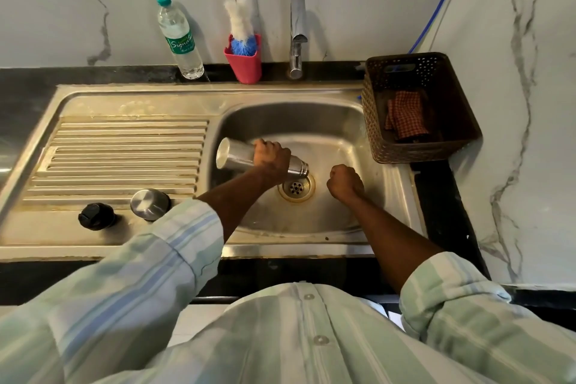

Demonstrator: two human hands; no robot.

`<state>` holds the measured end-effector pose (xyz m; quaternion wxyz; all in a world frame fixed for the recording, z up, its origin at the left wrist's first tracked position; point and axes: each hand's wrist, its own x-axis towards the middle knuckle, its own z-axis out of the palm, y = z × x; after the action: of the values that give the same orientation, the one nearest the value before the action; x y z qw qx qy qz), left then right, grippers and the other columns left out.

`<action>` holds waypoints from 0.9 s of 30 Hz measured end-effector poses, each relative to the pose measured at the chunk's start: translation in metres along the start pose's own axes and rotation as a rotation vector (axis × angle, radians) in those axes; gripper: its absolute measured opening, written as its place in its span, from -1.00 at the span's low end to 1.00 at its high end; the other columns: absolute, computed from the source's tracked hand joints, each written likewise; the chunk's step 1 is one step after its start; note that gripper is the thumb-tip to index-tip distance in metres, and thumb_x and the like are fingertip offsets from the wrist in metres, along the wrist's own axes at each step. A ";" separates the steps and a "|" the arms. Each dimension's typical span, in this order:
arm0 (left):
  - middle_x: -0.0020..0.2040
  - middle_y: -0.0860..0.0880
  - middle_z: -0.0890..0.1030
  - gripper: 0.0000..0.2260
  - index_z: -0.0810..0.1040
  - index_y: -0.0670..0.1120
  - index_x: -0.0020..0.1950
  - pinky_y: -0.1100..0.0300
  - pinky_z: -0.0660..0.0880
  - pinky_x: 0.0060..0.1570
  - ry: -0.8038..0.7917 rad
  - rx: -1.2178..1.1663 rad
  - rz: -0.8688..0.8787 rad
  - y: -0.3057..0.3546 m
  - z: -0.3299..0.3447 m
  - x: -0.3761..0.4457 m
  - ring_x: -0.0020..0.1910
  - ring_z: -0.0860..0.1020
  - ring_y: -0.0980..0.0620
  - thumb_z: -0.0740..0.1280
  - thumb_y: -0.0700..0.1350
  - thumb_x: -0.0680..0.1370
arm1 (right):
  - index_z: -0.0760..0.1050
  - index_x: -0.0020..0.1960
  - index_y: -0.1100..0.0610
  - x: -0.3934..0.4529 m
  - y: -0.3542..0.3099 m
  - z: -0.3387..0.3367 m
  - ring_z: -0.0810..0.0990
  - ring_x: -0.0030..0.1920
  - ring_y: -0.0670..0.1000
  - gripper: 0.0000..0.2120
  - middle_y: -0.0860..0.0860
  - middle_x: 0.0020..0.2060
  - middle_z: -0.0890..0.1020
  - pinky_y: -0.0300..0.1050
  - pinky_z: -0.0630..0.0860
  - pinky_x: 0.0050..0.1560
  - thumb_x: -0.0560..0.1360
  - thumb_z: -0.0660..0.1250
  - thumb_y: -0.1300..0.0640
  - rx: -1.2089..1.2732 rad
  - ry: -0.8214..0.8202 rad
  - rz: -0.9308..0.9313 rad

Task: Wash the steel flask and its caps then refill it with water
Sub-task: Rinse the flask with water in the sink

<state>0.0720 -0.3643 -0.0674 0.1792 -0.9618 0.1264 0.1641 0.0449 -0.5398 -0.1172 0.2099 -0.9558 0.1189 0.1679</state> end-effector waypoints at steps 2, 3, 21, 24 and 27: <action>0.27 -0.17 0.51 -0.42 0.37 -0.06 0.41 -0.08 0.38 0.25 0.041 -0.195 -0.028 -0.004 0.001 -0.006 0.22 0.52 -0.19 0.40 0.16 0.48 | 0.58 0.01 0.23 0.000 -0.001 -0.003 0.62 0.00 0.21 -0.81 0.19 0.03 0.64 -0.12 0.51 -0.13 0.49 0.22 0.30 0.030 0.030 0.012; 0.27 -0.18 0.51 -0.38 0.35 -0.06 0.42 -0.11 0.39 0.23 0.057 -0.284 -0.039 -0.005 0.002 -0.009 0.22 0.51 -0.22 0.43 0.14 0.45 | 0.58 0.01 0.23 0.000 -0.001 -0.006 0.62 0.00 0.21 -0.81 0.19 0.03 0.64 -0.14 0.48 -0.15 0.49 0.22 0.30 0.048 0.040 0.014; 0.13 0.01 0.64 -0.31 0.40 0.01 0.28 -0.06 0.57 0.08 0.413 -1.240 -0.276 -0.040 0.019 -0.068 0.05 0.60 -0.05 0.61 0.07 0.25 | 0.60 -0.08 0.22 -0.014 -0.064 -0.009 0.59 -0.01 0.17 -0.76 0.11 -0.08 0.65 -0.09 0.44 -0.12 0.47 0.16 0.34 0.321 0.085 -0.061; 0.14 0.02 0.64 -0.30 0.40 0.01 0.28 -0.07 0.57 0.10 0.455 -1.301 -0.295 -0.053 0.024 -0.075 0.06 0.60 -0.03 0.63 0.07 0.24 | 0.57 -0.16 0.14 -0.017 -0.082 -0.002 0.56 -0.10 0.12 -0.77 0.08 -0.12 0.64 -0.15 0.38 -0.15 0.45 0.16 0.33 0.385 0.083 -0.076; 0.16 0.03 0.62 -0.27 0.39 0.00 0.34 0.05 0.53 0.09 0.505 -1.354 -0.310 -0.071 0.027 -0.082 0.09 0.58 -0.03 0.64 0.01 0.26 | 0.56 -0.16 0.14 -0.020 -0.103 0.005 0.52 -0.12 0.09 -0.78 0.03 -0.14 0.62 -0.16 0.34 -0.17 0.43 0.15 0.33 0.424 0.101 -0.115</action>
<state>0.0113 -0.2748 -0.0401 -0.4670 -0.8770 -0.1023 -0.0472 0.0554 -0.4436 -0.0769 0.4090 -0.9028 0.1072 0.0787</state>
